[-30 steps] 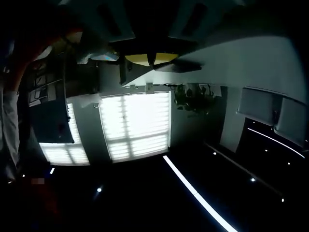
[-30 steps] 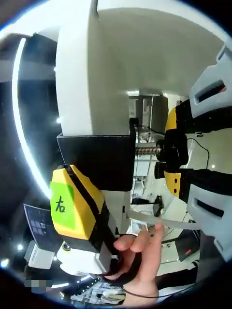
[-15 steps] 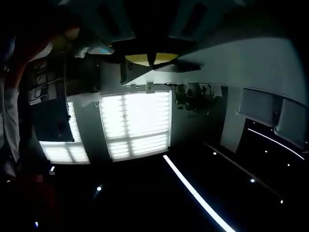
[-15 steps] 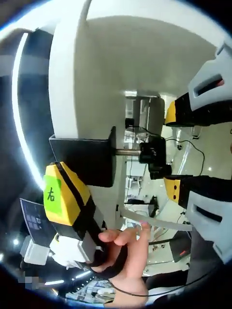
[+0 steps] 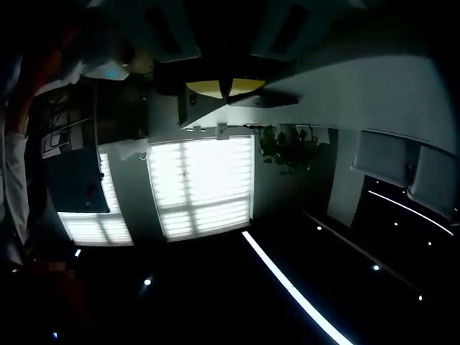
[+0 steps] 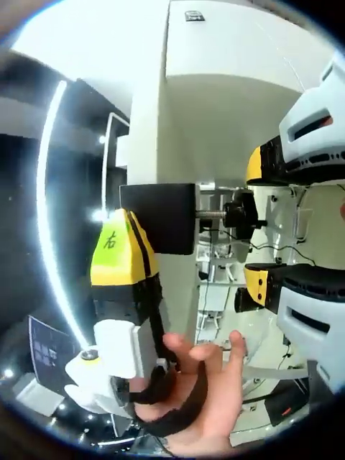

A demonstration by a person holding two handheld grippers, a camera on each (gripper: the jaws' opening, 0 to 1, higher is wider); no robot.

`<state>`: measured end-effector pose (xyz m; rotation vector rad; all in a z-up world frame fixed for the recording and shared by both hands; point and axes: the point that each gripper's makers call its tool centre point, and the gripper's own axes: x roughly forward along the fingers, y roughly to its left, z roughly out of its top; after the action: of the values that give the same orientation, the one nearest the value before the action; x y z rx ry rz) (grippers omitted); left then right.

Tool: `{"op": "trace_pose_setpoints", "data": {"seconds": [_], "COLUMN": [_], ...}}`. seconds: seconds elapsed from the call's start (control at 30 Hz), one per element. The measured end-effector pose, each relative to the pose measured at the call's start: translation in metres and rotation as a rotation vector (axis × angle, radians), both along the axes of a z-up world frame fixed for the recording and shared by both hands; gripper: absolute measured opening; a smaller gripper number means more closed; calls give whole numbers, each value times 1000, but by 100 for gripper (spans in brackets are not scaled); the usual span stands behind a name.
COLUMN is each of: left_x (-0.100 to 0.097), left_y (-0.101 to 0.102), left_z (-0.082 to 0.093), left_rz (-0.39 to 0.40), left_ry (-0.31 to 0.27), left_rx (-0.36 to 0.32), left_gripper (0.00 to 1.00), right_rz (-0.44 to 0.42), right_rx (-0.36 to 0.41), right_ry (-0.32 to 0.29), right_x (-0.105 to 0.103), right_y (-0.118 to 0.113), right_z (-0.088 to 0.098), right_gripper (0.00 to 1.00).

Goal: Clamp the fixed fixture on the desktop, loosen the retaining clip, secure it to the edge of the desk, and tighten the retaining clip.

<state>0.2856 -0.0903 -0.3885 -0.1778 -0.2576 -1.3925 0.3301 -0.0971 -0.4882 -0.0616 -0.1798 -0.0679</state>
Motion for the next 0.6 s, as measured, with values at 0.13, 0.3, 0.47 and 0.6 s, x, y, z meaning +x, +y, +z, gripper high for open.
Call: {"op": "trace_pose_setpoints", "data": {"seconds": [0.13,0.3,0.47,0.6], "left_x": [0,-1,0,0], "left_y": [1,1,1,2], "left_z": [0,0,0,0], "left_rz": [-1,-3,-4,-4], "left_ry": [-1,-3,-2,-1], "left_rx": [1,3,2,1], "left_gripper": [1,1,1,1], "right_rz": [-69,-87,-85,-31], "right_rx": [3,-18,-24,-29], "right_ry": [-23,-31,-46,-51], "right_x": [6,12,9,12], "right_y": [-7,-8,-12,-11], "right_z": [3,7,10,10], "right_gripper": [41,37,28,28]}}
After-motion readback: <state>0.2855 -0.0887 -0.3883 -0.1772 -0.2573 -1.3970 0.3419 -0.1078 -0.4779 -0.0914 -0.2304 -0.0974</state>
